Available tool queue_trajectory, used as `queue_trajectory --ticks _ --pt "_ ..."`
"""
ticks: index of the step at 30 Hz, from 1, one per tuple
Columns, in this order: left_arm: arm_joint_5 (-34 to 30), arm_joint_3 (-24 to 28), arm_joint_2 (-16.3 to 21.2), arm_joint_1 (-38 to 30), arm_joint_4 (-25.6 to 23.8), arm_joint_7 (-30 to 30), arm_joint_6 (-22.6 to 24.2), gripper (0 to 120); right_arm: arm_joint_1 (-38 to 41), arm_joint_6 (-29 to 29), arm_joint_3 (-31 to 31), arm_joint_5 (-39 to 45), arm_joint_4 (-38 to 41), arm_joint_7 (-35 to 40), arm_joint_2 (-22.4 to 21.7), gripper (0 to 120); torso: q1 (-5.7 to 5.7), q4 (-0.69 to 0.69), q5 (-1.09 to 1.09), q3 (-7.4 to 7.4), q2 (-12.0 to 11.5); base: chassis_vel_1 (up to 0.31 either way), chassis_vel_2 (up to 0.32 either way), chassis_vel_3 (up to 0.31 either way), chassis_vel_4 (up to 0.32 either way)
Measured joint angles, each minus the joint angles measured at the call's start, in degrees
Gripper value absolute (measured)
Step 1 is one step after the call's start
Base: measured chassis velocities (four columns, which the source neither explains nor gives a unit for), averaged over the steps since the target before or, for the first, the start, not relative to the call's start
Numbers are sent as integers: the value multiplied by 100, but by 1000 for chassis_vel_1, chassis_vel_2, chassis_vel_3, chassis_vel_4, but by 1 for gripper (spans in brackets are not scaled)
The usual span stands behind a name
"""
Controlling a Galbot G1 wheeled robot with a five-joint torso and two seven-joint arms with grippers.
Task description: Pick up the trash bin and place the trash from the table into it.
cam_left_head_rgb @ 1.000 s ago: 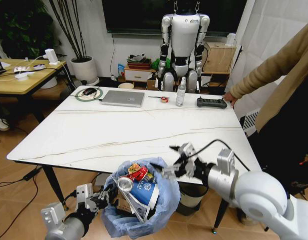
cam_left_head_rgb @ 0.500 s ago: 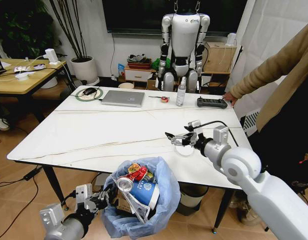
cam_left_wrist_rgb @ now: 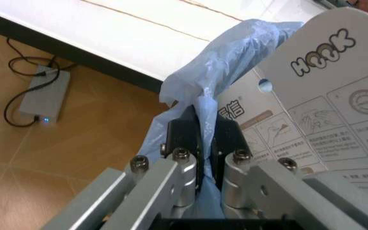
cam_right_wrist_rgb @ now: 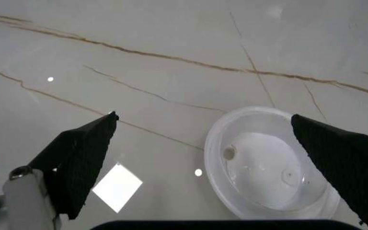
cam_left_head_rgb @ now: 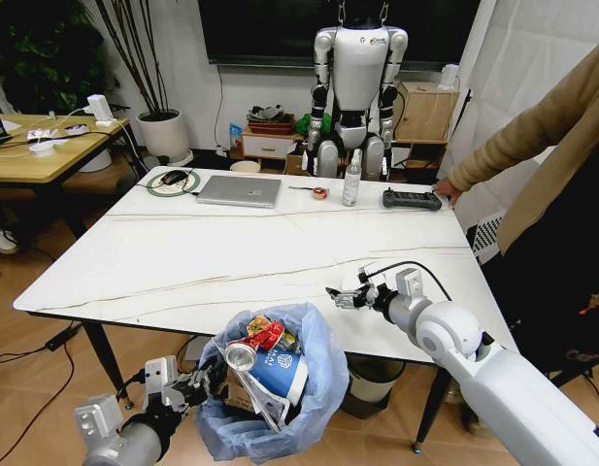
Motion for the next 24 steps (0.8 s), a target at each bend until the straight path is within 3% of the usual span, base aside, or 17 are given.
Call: queue_trajectory --ticks 8,14,21,23,24 --pt "-17 -10 10 -2 -4 -3 0 0 -78 78 -51 -271 -74 -107 -17 98 0 0 0 -1 0 0 0 0 0" --pt "-20 -3 8 -6 -5 -5 0 0 -127 118 -89 -473 -124 -139 -21 81 0 -1 0 -1 0 0 0 0 0" --pt "-20 -3 1 4 -4 -5 0 0 -145 158 -104 -559 -189 -178 -66 50 0 0 0 0 0 0 0 0 0" --pt "-20 -3 1 2 -5 -5 0 0 -147 158 -103 -559 -189 -179 -72 48 0 0 0 -1 0 0 0 0 0" --pt "-20 -2 0 -2 -5 -5 0 0 -154 158 -104 -559 -188 -181 -84 41 0 0 0 -1 0 0 0 0 0"
